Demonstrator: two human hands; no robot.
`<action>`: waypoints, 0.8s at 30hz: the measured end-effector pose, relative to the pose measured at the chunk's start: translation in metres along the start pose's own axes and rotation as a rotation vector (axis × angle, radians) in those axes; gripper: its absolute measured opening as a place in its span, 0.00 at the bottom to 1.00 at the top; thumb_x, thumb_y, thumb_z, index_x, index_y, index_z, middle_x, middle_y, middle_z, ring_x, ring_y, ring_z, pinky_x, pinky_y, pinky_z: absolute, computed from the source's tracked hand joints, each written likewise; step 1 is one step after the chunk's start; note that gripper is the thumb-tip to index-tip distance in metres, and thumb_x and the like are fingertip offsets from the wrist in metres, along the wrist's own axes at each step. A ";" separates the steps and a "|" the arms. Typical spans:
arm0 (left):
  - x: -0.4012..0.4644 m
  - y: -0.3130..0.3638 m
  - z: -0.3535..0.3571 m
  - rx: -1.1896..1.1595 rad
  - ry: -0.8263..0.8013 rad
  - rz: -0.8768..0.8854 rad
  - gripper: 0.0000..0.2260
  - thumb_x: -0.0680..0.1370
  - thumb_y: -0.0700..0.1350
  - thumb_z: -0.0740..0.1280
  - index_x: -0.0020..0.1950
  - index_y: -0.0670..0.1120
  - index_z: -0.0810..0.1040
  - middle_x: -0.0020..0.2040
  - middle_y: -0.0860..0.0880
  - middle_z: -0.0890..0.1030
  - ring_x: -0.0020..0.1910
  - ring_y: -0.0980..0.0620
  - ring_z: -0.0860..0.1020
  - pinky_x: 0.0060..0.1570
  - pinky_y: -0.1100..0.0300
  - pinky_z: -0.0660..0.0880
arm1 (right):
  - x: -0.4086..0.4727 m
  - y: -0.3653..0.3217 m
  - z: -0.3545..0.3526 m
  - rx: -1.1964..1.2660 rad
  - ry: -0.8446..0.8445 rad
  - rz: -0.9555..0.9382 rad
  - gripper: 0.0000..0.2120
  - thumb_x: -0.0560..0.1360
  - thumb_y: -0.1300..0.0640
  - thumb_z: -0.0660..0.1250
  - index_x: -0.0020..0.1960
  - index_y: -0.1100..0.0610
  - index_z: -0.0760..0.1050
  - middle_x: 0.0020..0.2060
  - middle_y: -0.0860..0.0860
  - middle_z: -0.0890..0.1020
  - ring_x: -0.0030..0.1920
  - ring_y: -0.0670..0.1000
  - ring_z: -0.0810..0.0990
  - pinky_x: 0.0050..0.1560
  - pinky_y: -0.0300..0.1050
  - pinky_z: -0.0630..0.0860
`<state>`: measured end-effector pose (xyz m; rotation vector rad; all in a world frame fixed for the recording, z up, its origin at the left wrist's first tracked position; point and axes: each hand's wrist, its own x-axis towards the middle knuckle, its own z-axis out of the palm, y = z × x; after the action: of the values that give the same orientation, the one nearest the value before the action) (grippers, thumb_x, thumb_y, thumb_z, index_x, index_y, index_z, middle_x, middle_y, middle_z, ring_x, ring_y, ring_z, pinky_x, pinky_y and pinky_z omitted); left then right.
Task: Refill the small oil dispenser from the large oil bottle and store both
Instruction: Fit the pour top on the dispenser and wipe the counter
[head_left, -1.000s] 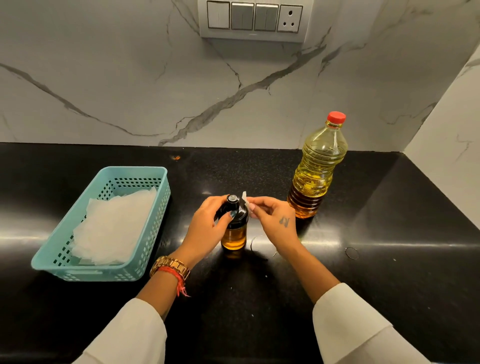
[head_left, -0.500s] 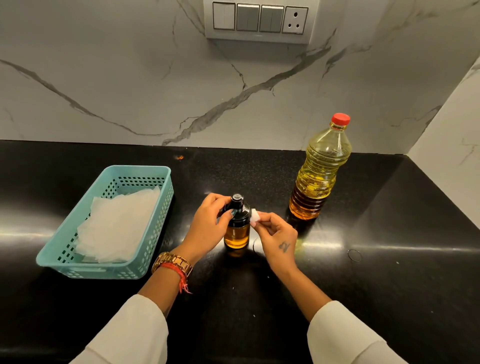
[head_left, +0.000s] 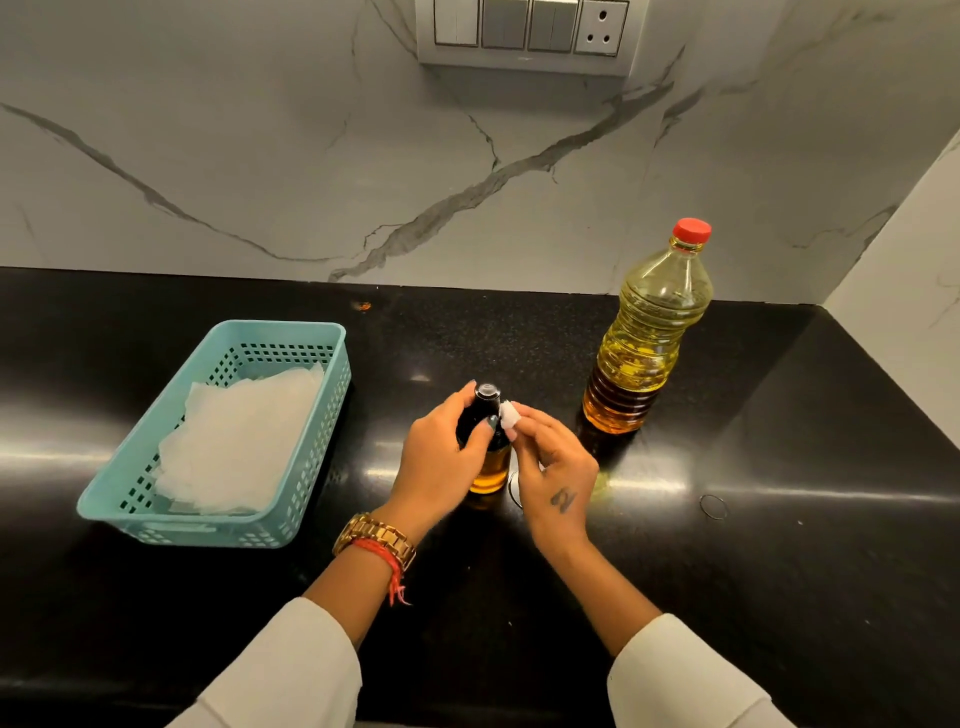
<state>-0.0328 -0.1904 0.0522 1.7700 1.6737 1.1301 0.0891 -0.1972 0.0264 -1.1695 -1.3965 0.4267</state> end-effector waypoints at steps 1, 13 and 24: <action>-0.001 -0.001 0.001 0.009 -0.001 0.004 0.19 0.78 0.45 0.64 0.69 0.46 0.70 0.61 0.49 0.79 0.60 0.53 0.76 0.58 0.64 0.71 | -0.003 -0.001 0.001 0.045 0.025 0.040 0.15 0.71 0.68 0.69 0.52 0.52 0.79 0.50 0.42 0.81 0.52 0.39 0.79 0.54 0.34 0.76; 0.015 -0.009 -0.015 -0.054 -0.115 0.047 0.14 0.75 0.38 0.66 0.61 0.42 0.76 0.57 0.50 0.71 0.58 0.52 0.73 0.62 0.55 0.72 | 0.008 0.010 -0.011 0.152 -0.147 0.368 0.13 0.70 0.67 0.71 0.41 0.48 0.80 0.39 0.47 0.84 0.41 0.38 0.81 0.45 0.35 0.75; 0.013 0.000 -0.015 0.018 -0.085 0.044 0.14 0.76 0.38 0.65 0.61 0.46 0.74 0.56 0.50 0.76 0.56 0.54 0.75 0.56 0.60 0.72 | 0.031 -0.002 -0.004 -0.175 -0.190 -0.090 0.06 0.71 0.64 0.69 0.46 0.58 0.80 0.43 0.50 0.83 0.45 0.46 0.80 0.46 0.42 0.78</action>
<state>-0.0464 -0.1808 0.0638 1.8484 1.6076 1.0468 0.0982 -0.1741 0.0452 -1.2258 -1.6719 0.3655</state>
